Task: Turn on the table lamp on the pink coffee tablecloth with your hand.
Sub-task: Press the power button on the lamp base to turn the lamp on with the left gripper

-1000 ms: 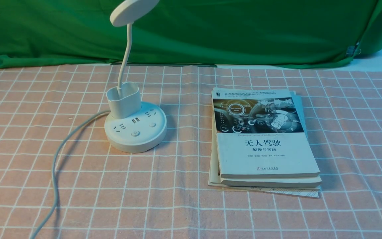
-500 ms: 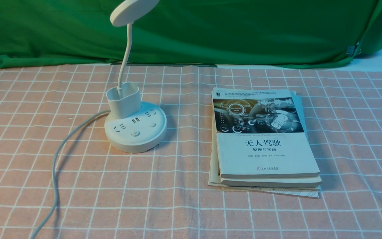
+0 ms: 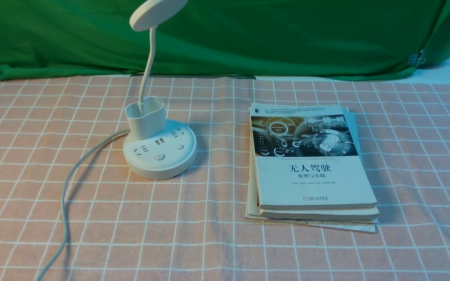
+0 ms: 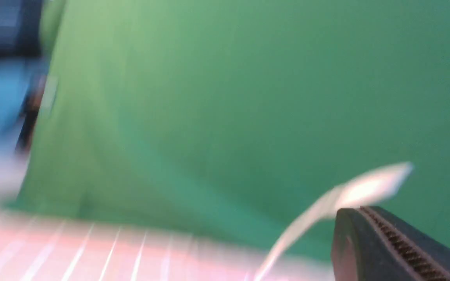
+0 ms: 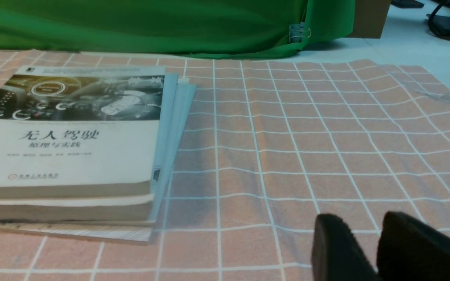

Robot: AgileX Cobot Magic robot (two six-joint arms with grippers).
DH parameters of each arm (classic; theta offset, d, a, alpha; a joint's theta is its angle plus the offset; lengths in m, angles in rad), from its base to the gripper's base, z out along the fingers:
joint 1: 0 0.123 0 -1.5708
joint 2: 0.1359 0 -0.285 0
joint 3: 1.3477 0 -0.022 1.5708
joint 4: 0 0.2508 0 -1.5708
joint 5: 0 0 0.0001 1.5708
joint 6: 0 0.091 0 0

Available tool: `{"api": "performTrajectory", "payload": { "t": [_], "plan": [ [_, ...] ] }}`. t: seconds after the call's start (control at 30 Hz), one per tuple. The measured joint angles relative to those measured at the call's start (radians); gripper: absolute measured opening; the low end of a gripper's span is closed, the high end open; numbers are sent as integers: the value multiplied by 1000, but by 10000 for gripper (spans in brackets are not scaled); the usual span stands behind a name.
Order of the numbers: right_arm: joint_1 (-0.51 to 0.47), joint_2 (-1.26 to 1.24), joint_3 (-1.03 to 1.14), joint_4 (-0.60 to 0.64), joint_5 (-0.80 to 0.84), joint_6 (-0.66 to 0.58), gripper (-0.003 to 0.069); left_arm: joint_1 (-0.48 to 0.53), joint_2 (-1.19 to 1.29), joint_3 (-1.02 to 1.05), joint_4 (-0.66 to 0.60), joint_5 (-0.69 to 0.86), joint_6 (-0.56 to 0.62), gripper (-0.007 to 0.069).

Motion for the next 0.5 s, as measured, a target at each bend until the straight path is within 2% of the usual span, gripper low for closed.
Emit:
{"api": "performTrajectory", "payload": {
  "t": [0.1,0.17,0.23,0.27,0.3,0.33,0.43,0.5],
  "plan": [
    [0,0,0,0,0,0,238,0,244,-7,-102,67,24,2],
    [0,0,0,0,0,0,238,0,372,-27,-255,86,135,2],
    [0,0,0,0,0,0,238,0,539,-61,-489,125,379,2],
    [0,0,0,0,0,0,238,0,566,-68,-530,134,400,2],
    [0,0,0,0,0,0,238,0,652,-98,-661,168,533,2],
    [0,0,0,0,0,0,238,0,724,-124,-732,199,609,2],
    [0,0,0,0,0,0,238,-3,894,-213,-817,291,719,2],
    [0,0,0,0,0,0,238,-24,990,-288,-803,345,736,2]
  ]
}}
